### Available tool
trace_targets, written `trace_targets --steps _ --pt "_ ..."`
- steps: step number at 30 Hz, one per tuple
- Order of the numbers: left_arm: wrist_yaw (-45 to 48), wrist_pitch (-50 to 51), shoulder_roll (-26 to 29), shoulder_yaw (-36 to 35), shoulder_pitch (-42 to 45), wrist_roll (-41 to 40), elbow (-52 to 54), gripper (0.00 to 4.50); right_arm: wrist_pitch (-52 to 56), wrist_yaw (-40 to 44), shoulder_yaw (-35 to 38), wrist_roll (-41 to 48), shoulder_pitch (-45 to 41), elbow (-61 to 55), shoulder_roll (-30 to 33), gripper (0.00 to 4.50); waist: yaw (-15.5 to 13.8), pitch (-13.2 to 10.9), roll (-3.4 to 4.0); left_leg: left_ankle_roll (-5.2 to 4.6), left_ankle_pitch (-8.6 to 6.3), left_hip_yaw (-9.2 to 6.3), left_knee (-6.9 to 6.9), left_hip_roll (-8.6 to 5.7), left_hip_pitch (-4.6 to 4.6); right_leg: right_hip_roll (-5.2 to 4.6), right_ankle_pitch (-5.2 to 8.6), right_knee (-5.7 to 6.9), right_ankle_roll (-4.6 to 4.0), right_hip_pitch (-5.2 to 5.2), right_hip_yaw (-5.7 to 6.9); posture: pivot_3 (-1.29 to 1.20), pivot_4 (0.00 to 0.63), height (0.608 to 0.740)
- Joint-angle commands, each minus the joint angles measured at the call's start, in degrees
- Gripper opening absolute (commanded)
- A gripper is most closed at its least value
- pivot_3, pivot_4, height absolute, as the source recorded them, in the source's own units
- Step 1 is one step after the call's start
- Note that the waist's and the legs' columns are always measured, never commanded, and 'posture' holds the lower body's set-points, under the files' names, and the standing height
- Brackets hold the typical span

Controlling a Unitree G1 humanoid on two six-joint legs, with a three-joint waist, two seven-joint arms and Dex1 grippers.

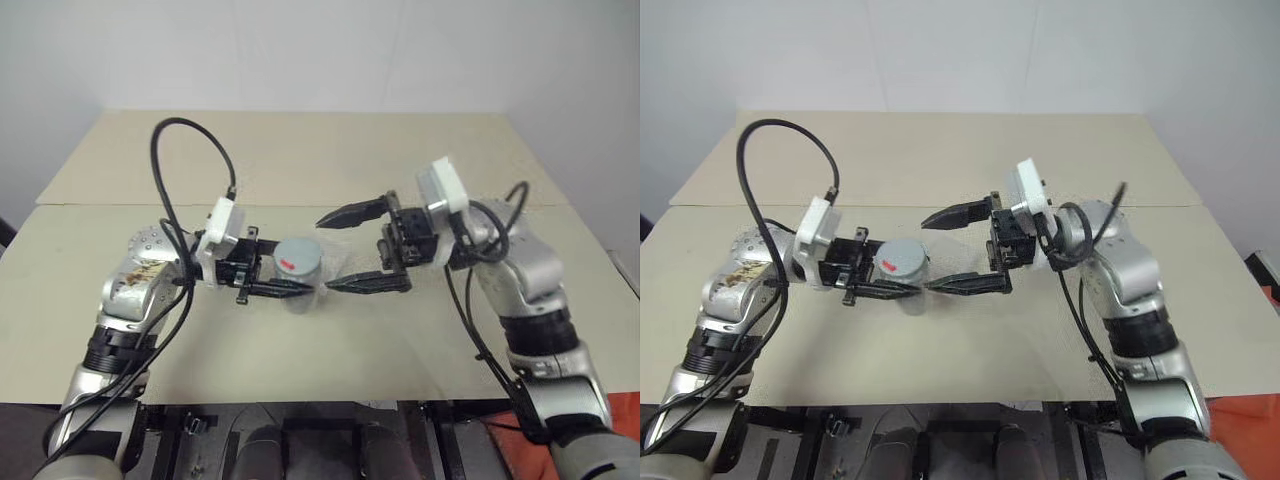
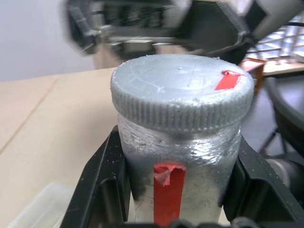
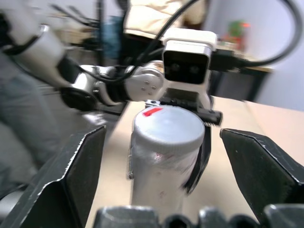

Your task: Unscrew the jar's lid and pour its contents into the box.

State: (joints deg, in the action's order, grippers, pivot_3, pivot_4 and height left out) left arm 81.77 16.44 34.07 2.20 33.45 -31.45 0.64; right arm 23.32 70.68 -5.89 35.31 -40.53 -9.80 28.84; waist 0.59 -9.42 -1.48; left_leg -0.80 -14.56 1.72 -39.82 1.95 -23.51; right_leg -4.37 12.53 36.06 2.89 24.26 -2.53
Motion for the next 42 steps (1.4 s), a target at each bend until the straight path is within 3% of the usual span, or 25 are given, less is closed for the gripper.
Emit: trace_targets --steps 1,6,19,42 --pt "-4.2 -0.7 -0.8 -0.8 -0.1 1.4 0.7 2.03 5.9 -11.9 3.0 1.3 1.1 -9.3 -1.0 4.48 0.1 0.0 0.0 0.0 0.0 0.0 0.0 0.0 -0.01 0.0 0.0 0.0 0.0 0.0 -0.01 0.0 0.15 0.74" --pt "-8.9 0.1 -3.3 -0.5 0.6 1.9 1.0 2.03 14.2 -27.1 0.2 -2.9 0.4 -17.5 -3.1 4.48 0.1 0.0 0.0 0.0 0.0 -0.01 0.01 -0.01 -0.06 0.0 0.0 0.02 0.0 0.03 -0.02 0.0 0.15 0.74" --pt "-9.2 0.6 -3.7 -0.1 1.0 1.4 1.2 2.03 17.9 -34.5 -6.3 -8.4 -2.6 -14.7 -6.9 4.48 0.2 0.0 0.0 0.0 0.0 0.0 0.01 -0.02 -0.05 0.0 0.0 -0.03 0.0 0.02 -0.02 0.0 0.15 0.74" --pt "-5.8 1.9 3.5 -2.7 -4.2 -1.4 6.0 2.03 15.6 -26.8 5.0 -2.3 4.0 -13.9 3.6 4.48 0.0 0.0 -0.01 0.0 0.0 0.01 0.02 -0.01 -0.08 -0.01 0.0 -0.13 0.0 0.01 0.0 0.0 0.15 0.74"
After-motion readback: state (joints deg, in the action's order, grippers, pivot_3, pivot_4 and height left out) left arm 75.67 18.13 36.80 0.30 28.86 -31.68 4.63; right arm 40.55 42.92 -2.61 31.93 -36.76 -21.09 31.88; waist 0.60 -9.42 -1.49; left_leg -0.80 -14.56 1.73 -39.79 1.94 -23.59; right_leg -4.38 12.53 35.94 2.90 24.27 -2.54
